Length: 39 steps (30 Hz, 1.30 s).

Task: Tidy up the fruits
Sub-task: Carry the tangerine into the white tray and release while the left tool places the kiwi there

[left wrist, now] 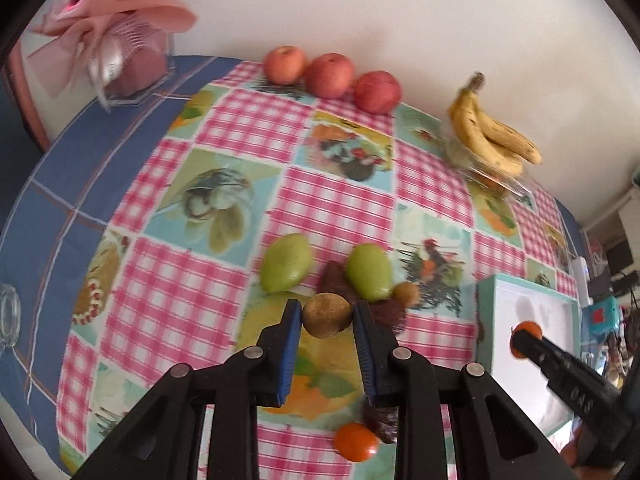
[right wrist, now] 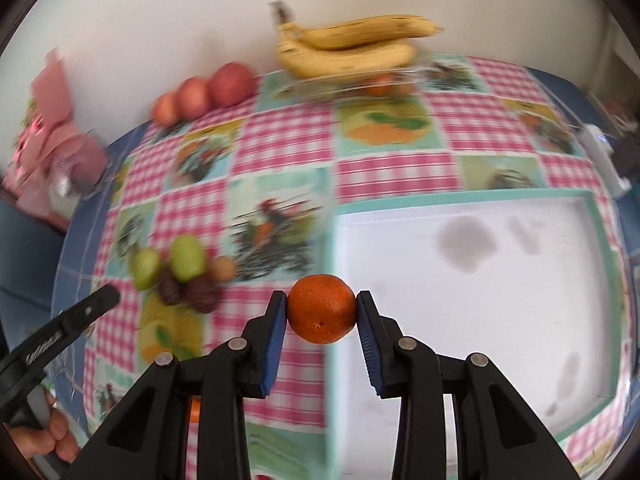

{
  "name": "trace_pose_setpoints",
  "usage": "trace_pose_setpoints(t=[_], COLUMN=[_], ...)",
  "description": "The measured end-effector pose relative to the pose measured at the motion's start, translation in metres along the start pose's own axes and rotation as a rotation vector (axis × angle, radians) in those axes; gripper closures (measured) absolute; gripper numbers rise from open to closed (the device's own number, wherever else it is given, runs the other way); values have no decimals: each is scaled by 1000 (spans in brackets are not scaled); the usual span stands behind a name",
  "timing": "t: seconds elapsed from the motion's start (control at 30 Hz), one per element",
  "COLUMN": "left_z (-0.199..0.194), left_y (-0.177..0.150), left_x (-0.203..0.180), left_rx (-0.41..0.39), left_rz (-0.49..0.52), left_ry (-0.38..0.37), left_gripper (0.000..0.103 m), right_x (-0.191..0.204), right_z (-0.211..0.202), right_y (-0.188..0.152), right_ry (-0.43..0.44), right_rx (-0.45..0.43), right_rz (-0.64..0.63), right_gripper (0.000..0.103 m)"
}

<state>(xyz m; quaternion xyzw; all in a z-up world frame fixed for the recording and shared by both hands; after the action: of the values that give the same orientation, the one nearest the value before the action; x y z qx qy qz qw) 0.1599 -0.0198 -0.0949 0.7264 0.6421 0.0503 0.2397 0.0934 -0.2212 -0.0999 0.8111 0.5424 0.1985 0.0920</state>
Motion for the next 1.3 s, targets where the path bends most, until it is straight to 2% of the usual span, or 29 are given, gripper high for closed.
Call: trace_pose_setpoints(t=[0.2, 0.47, 0.67, 0.8, 0.97, 1.3], left_z=[3, 10, 17, 24, 32, 68], left_y=[-7, -19, -33, -45, -60, -88], left_x=[-40, -97, -143, -170, -203, -225], left_rx=[6, 32, 60, 87, 86, 113], left_rz=[82, 174, 238, 278, 356, 452], left_ry=[-29, -123, -189, -217, -238, -174], left_gripper=[75, 75, 75, 75, 75, 75], right_x=[-72, -152, -194, -208, -218, -231], right_z=[-9, -35, -49, -59, -64, -10], right_y=[7, 11, 9, 10, 12, -7], right_ry=[-111, -177, -218, -231, -256, -244], right_rx=[-11, -60, -87, -108, -128, 1], right_rz=[116, 269, 333, 360, 357, 370], right_gripper=[66, 66, 66, 66, 66, 66])
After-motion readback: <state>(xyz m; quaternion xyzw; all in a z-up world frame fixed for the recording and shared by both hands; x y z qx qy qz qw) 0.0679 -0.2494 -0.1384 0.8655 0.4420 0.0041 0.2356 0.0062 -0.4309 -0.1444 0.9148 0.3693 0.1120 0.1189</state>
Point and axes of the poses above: each gripper's, at about its wrist camera, not at the fingertips, and z roughly the way its jaws point, x to its left, y to its top, the point moved 10 cm from there along z, roughly the way its jaws point
